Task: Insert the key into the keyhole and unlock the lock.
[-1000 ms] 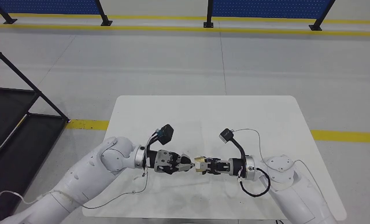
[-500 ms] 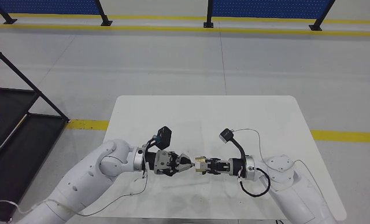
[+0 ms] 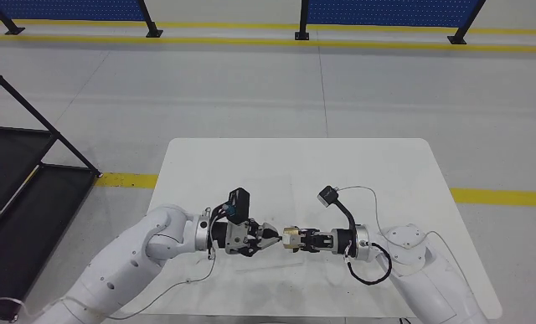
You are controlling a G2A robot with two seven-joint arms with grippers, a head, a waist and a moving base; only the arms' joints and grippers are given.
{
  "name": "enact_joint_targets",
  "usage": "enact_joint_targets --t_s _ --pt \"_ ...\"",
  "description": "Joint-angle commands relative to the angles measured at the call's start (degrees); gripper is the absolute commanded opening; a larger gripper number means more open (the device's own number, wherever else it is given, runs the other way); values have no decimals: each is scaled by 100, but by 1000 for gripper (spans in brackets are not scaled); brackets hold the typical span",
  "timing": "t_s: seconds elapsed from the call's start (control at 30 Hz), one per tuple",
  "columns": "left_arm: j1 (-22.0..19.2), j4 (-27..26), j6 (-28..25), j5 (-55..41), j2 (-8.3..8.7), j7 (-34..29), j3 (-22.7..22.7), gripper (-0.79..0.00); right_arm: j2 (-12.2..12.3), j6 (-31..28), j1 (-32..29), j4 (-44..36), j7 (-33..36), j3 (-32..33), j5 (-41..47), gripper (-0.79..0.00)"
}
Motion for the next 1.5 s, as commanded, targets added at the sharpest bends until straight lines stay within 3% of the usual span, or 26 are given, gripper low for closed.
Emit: enact_joint_targets --t_s 0.0,0.67,1.47 --pt "50 -40 31 202 -7 123 -32 -785 0 0 0 0 0 0 0 -785" --pt "495 -372 298 1716 -46 1148 -381 -785 0 0 0 0 0 0 0 -785" --pt "936 -871 870 3358 -66 1759 -584 -785 0 0 0 0 0 0 0 -785"
